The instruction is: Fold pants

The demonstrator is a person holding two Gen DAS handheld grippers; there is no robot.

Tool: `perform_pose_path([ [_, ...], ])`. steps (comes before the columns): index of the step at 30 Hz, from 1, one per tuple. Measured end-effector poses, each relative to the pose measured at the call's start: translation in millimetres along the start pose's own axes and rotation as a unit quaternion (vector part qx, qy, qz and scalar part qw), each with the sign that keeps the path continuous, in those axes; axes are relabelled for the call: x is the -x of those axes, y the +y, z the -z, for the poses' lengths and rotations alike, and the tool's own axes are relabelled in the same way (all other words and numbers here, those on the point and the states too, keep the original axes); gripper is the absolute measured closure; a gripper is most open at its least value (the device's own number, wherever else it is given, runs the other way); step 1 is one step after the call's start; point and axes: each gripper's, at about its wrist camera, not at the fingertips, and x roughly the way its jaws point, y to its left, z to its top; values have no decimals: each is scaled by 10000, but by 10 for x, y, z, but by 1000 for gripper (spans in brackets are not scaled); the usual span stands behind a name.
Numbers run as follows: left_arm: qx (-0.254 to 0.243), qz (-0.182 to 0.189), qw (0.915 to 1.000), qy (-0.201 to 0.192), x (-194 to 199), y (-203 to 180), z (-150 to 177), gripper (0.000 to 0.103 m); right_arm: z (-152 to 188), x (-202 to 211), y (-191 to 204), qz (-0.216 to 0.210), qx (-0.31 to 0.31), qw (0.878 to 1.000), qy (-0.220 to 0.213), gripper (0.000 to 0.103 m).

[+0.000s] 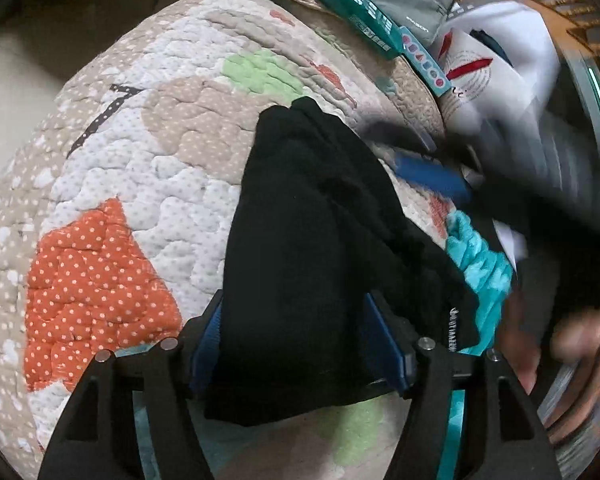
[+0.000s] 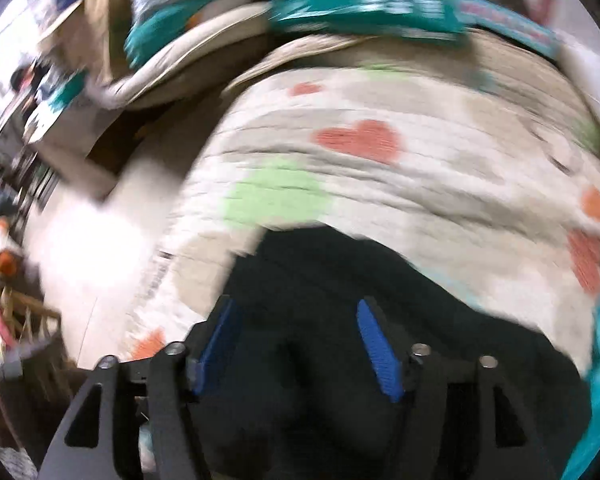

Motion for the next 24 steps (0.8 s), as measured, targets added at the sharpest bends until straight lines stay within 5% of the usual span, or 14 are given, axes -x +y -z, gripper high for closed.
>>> perform_pose_path([
  [4,-89,-344,9993,149,-74,-41,2,79,-131,-545,237,578,455,9933,892,28],
  [7,75,-223,9992,308,-122,-46,-26,89,-79,-611,328,963,681,9885,949,47],
  [9,138,-167,9993,313,-98,-53,-45,90,-74,-530,334,1053,630,9884,892,82],
  [11,187,-86,9993,319,-57,-47,-65,90,-59,-426,292,949,416,9915,790,85],
  [22,758,-322,9966,-44,454,412,-66,91,-223,-483,1076,513,655,9946,619,86],
  [24,1055,-459,9934,-3,506,543,-31,86,-212,-606,1199,385,644,9943,760,69],
])
